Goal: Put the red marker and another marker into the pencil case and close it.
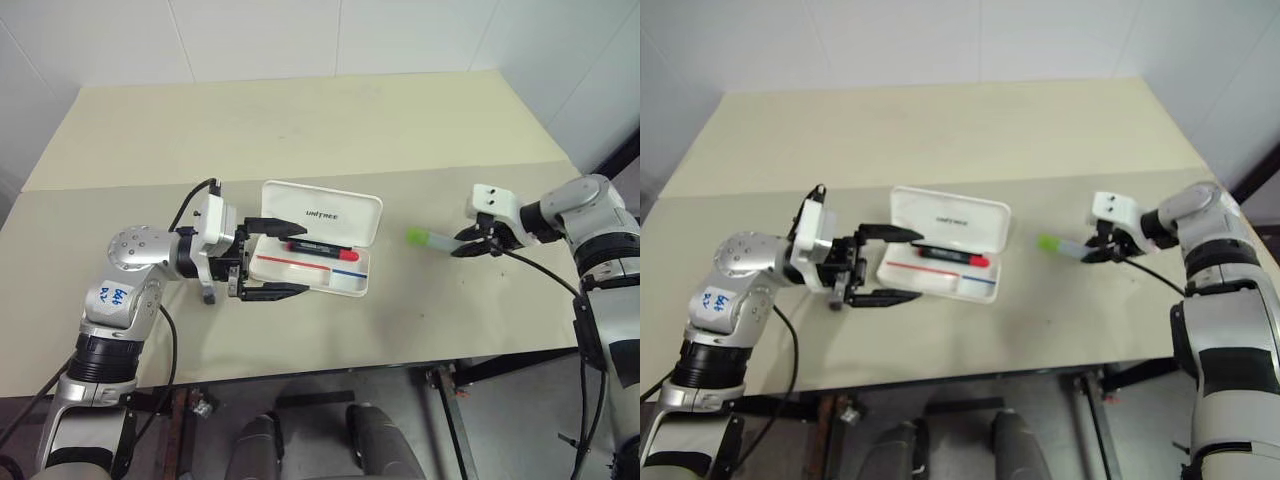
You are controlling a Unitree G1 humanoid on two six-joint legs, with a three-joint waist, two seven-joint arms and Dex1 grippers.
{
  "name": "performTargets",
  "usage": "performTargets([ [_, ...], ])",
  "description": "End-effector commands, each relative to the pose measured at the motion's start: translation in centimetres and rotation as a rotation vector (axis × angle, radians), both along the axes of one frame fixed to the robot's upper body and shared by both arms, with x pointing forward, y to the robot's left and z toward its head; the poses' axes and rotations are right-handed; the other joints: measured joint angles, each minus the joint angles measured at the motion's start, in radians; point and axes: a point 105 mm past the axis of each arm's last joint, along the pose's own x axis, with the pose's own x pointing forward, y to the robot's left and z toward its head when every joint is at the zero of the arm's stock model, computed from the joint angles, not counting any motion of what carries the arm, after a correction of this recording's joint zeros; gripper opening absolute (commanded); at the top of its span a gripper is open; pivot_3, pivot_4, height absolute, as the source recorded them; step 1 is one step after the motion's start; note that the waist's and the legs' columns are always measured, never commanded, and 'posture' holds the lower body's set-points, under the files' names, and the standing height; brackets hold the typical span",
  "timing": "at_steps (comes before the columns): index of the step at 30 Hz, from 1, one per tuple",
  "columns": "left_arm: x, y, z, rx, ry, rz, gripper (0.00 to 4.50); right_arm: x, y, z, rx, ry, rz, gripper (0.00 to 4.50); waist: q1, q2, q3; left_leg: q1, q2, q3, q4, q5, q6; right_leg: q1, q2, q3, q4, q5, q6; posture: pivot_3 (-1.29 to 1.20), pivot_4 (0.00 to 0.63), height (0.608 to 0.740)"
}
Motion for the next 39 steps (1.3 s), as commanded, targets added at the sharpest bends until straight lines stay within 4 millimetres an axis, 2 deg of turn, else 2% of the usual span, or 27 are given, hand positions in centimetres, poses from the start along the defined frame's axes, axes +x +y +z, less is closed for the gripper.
performTargets([
  [1, -0.4, 1.5, 0.3, 0.01, -0.025, 0.025, 4.5, -1.1, -0.9, 2.0, 0.028, -0.011, 0.028, 1.07, 0.0, 0.0, 0.0, 0.0, 0.0, 0.0, 0.0, 0.0, 0.0, 0.0, 0.0, 0.0, 0.0, 0.0, 0.0, 0.0, 0.15, 0.74],
  [2, -0.5, 1.9, 0.2, 0.011, -0.018, 0.031, 4.5, -1.7, -1.0, 2.1, 0.03, -0.006, 0.039, 1.07, 0.0, 0.0, 0.0, 0.0, 0.0, 0.0, 0.0, -0.001, 0.0, 0.0, 0.0, 0.0, -0.001, 0.0, 0.0, 0.0, 0.15, 0.74],
  [4, -0.8, 2.5, 0.1, 0.014, -0.003, 0.043, 4.5, -3.1, 0.2, 2.5, 0.071, -0.007, 0.088, 1.07, 0.003, 0.0, 0.0, 0.0, 0.001, 0.001, -0.001, -0.001, 0.0, 0.0, 0.0, 0.0, -0.002, 0.0, 0.0, 0.0, 0.15, 0.74],
  [7, -0.9, 3.3, -0.3, 0.026, 0.012, 0.059, 4.5, -5.1, 3.2, 2.9, 0.143, -0.004, 0.132, 1.07, 0.003, 0.0, 0.0, 0.0, 0.002, 0.001, -0.001, -0.001, 0.0, -0.001, 0.001, 0.001, -0.001, 0.0, 0.0, 0.0, 0.15, 0.74],
  [11, -0.6, 4.1, -0.4, 0.036, 0.011, 0.087, 4.5, -7.3, 7.9, 2.5, 0.216, -0.016, 0.143, 1.07, 0.003, 0.0, 0.0, 0.0, 0.004, 0.001, 0.002, -0.001, 0.0, -0.002, 0.004, 0.003, 0.002, 0.0, -0.001, 0.0, 0.15, 0.74],
  [15, -0.1, 4.9, -0.2, 0.055, -0.007, 0.121, 4.5, -8.3, 11.4, 2.2, 0.272, -0.017, 0.127, 1.07, 0.004, -0.001, -0.001, 0.0, 0.005, 0.001, 0.003, -0.001, 0.0, -0.001, 0.005, 0.003, 0.0, 0.001, -0.004, 0.0, 0.15, 0.74],
  [18, -0.1, 5.8, 0.0, 0.068, -0.01, 0.145, 4.5, -8.9, 13.6, 2.1, 0.286, -0.014, 0.156, 1.07, 0.006, -0.002, -0.001, 0.0, 0.005, 0.003, 0.003, -0.001, 0.0, -0.001, 0.004, 0.004, -0.003, -0.006, -0.018, 0.0, 0.15, 0.74],
  [31, -0.2, 11.3, -0.6, 0.112, 0.012, 0.35, 4.5, -6.4, 22.1, 2.4, 0.201, -0.029, 0.251, 1.07, 0.001, -0.004, -0.002, -0.002, 0.006, 0.004, -0.003, -0.002, 0.001, -0.007, 0.004, 0.003, -0.001, -0.005, -0.016, 0.0, 0.15, 0.74],
  [33, -0.3, 11.8, -0.6, 0.117, 0.009, 0.368, 4.5, -6.4, 22.7, 2.2, 0.177, -0.024, 0.278, 1.07, 0.002, -0.004, -0.002, -0.002, 0.006, 0.004, -0.005, -0.002, 0.001, -0.008, 0.004, 0.003, -0.001, -0.001, -0.009, 0.0, 0.15, 0.74],
  [36, -0.4, 12.3, -0.6, 0.118, 0.002, 0.388, 4.5, -5.9, 23.6, 1.7, 0.122, -0.031, 0.285, 1.07, 0.003, -0.005, -0.002, -0.002, 0.007, 0.004, -0.006, -0.002, 0.001, -0.009, 0.005, 0.002, -0.001, -0.001, -0.009, 0.0, 0.15, 0.74],
  [39, -0.5, 12.2, -0.6, 0.104, -0.005, 0.399, 4.5, -5.7, 25.3, 2.0, 0.117, -0.021, 0.295, 1.07, 0.001, -0.005, -0.002, -0.003, 0.007, 0.004, -0.007, -0.002, 0.0, -0.009, 0.005, 0.003, -0.001, -0.001, -0.009, 0.0, 0.15, 0.74],
])
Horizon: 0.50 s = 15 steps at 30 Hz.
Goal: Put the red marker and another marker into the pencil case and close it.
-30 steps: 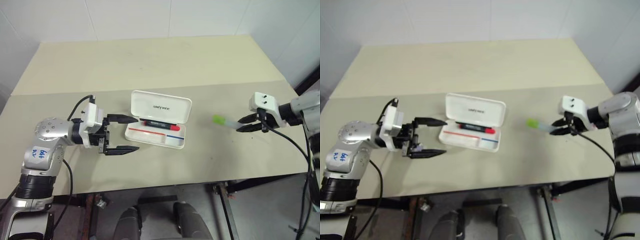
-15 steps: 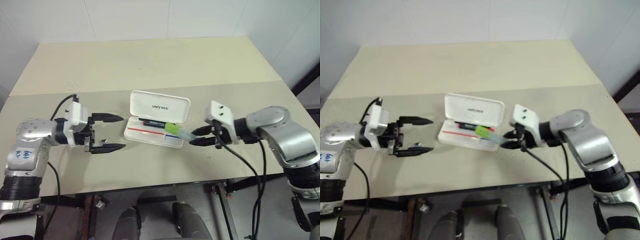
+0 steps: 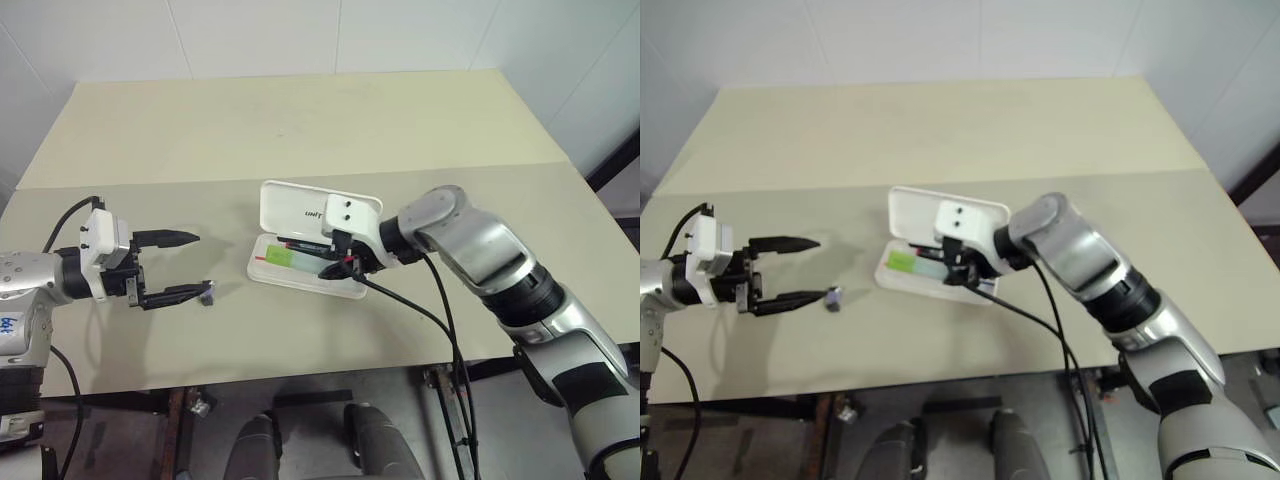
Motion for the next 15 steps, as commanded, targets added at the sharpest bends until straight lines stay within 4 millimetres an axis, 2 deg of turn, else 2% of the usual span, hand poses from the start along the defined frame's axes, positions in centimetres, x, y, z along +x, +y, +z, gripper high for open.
performTargets([
  [1, -0.2, 0.3, 1.1, 0.003, -0.065, 0.02, 4.5, 0.1, 2.0, 1.3, -0.006, -0.047, 0.035, 1.07, -0.003, 0.0, 0.0, 0.0, 0.0, 0.0, 0.0, 0.0, 0.0, 0.0, 0.0, 0.0, 0.001, 0.0, 0.0, 0.0, 0.15, 0.74],
  [4, -0.4, 0.0, 0.9, -0.004, -0.066, 0.017, 4.5, 0.4, 2.8, 0.6, -0.037, -0.057, 0.039, 1.07, -0.003, -0.001, -0.001, 0.0, 0.003, 0.0, 0.0, 0.0, 0.0, -0.001, 0.003, 0.0, 0.002, 0.0, 0.0, 0.0, 0.15, 0.74],
  [15, -0.6, -0.3, 0.8, -0.028, -0.086, 0.026, 4.5, 0.4, 2.9, -1.1, -0.098, -0.043, 0.033, 1.07, -0.003, -0.002, -0.001, -0.001, 0.005, 0.002, -0.001, -0.001, -0.002, -0.005, 0.005, 0.0, 0.003, -0.001, -0.003, 0.0, 0.15, 0.74],
])
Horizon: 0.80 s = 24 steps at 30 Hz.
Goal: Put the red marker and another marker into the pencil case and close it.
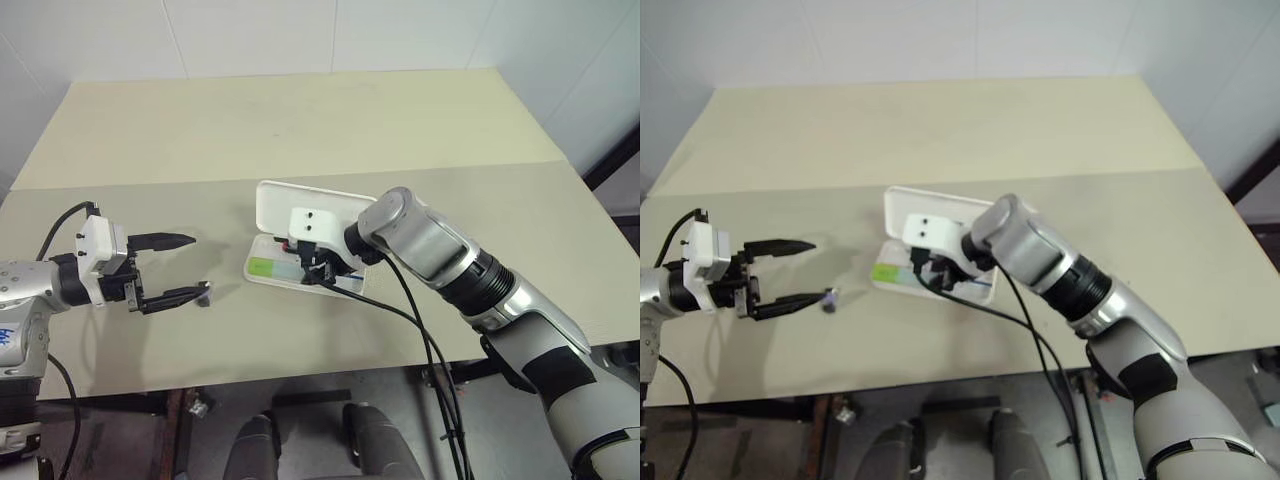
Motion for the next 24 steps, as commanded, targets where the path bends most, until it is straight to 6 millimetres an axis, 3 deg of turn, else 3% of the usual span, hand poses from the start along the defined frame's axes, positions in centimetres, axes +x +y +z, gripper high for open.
performTargets([
  [1, -0.3, -0.1, 1.0, -0.012, -0.064, -0.001, 4.5, 0.0, 0.6, 0.3, 0.005, -0.03, 0.011, 1.07, -0.001, 0.0, 0.0, 0.0, 0.0, 0.0, 0.0, 0.0, 0.0, -0.001, 0.0, 0.0, 0.001, 0.0, 0.0, 0.0, 0.15, 0.74],
  [14, 0.0, -0.6, 1.2, -0.022, -0.082, -0.008, 4.5, 1.1, 0.9, 0.7, 0.01, -0.055, -0.015, 1.07, -0.001, -0.002, -0.001, 0.0, 0.003, 0.001, 0.0, 0.0, 0.0, -0.004, 0.003, 0.001, 0.007, -0.002, -0.005, 0.0, 0.15, 0.74],
  [18, 0.0, -0.6, 1.3, -0.025, -0.089, -0.008, 4.5, 1.5, 1.0, 1.0, 0.016, -0.072, -0.019, 2.42, -0.002, -0.003, -0.002, 0.001, 0.003, 0.001, 0.0, 0.0, 0.0, -0.004, 0.004, 0.001, 0.008, -0.002, -0.005, 0.0, 0.15, 0.74],
  [24, 0.0, -1.0, 1.4, -0.03, -0.095, -0.011, 4.5, 2.0, 2.3, 3.3, 0.112, -0.11, -0.016, 4.46, -0.001, -0.004, -0.003, 0.001, 0.005, 0.002, -0.001, 0.0, -0.001, -0.005, 0.005, 0.001, 0.008, -0.003, -0.006, 0.0, 0.15, 0.74],
])
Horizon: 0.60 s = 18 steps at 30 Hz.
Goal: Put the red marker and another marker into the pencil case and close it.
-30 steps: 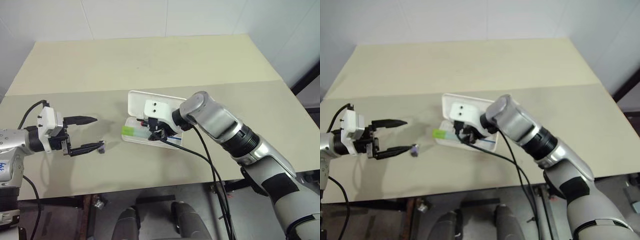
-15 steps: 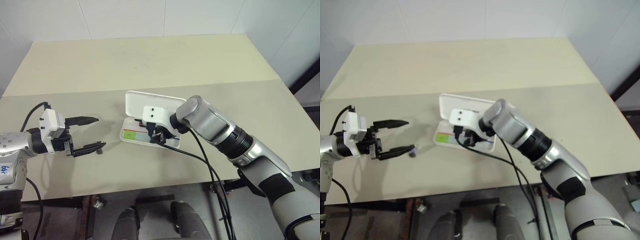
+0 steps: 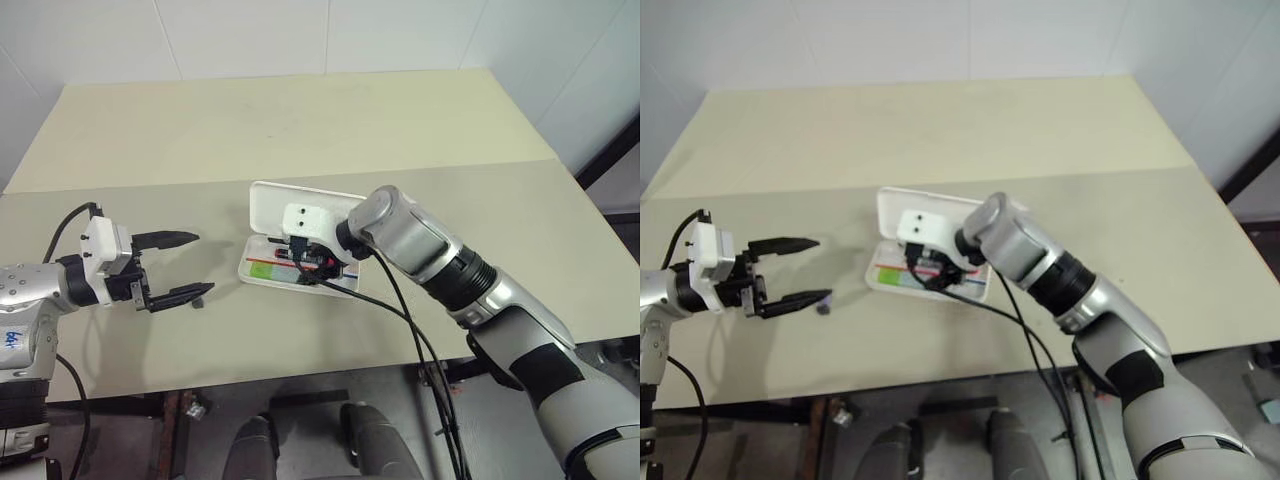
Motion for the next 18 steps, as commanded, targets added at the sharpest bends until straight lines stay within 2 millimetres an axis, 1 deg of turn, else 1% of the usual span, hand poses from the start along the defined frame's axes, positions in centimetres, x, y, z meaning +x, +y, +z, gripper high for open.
performTargets([
  [1, -0.2, -0.4, 1.3, -0.007, -0.059, -0.014, 4.5, 0.1, 0.9, 3.0, 0.073, -0.064, 0.036, 4.46, 0.002, 0.0, 0.0, 0.0, 0.0, 0.0, 0.0, 0.0, 0.0, 0.0, 0.0, 0.0, 0.0, 0.0, 0.0, 0.0, 0.15, 0.74],
  [4, -0.2, -0.4, 1.3, -0.007, -0.06, -0.013, 4.5, -0.4, 1.1, 3.8, 0.105, -0.042, 0.069, 4.46, 0.002, 0.0, 0.0, 0.0, 0.0, 0.0, -0.001, 0.0, -0.001, 0.0, 0.0, 0.0, -0.001, 0.0, 0.0, 0.0, 0.15, 0.74],
  [7, -0.2, -0.4, 1.4, -0.006, -0.061, -0.012, 4.5, -1.2, 1.3, 4.4, 0.157, -0.005, 0.137, 4.46, 0.002, 0.0, 0.0, 0.0, 0.001, 0.0, -0.001, -0.001, -0.001, 0.0, 0.001, 0.0, -0.001, 0.0, 0.0, 0.0, 0.15, 0.74],
  [10, -0.3, -0.5, 1.5, -0.003, -0.059, -0.013, 4.5, -2.8, 1.1, 4.8, 0.232, 0.025, 0.277, 4.46, 0.002, 0.0, 0.0, 0.0, 0.001, 0.0, -0.001, -0.001, -0.001, 0.0, 0.001, 0.0, -0.001, 0.0, 0.0, 0.0, 0.15, 0.74],
  [12, -0.4, -0.4, 1.5, 0.002, -0.054, -0.009, 4.5, -4.0, 0.6, 5.1, 0.284, 0.05, 0.36, 4.46, 0.003, 0.0, 0.0, 0.0, 0.001, 0.0, -0.001, -0.001, -0.001, 0.0, 0.001, 0.0, -0.001, 0.0, 0.0, 0.0, 0.15, 0.74],
  [14, -0.5, -0.1, 0.9, 0.033, -0.015, 0.014, 4.5, -5.6, -0.1, 5.8, 0.392, 0.057, 0.493, 4.46, 0.004, 0.0, 0.0, 0.0, 0.001, 0.0, -0.002, -0.001, -0.001, 0.0, 0.001, 0.0, -0.001, 0.0, 0.0, 0.0, 0.15, 0.74],
  [16, -0.6, 0.4, 0.0, 0.073, 0.036, 0.046, 4.5, -6.3, -0.8, 6.6, 0.498, -0.001, 0.572, 4.46, 0.001, -0.001, 0.0, 0.0, 0.001, 0.0, -0.002, -0.001, -0.001, 0.0, 0.001, 0.0, -0.002, 0.0, 0.0, 0.0, 0.15, 0.74],
  [18, -0.8, 0.5, -0.7, 0.103, 0.076, 0.077, 4.5, -6.5, -1.9, 7.2, 0.592, -0.022, 0.588, 4.46, 0.001, -0.001, 0.0, 0.0, 0.002, 0.001, -0.002, -0.001, -0.002, 0.0, 0.002, 0.0, -0.001, 0.0, 0.0, 0.0, 0.15, 0.74],
])
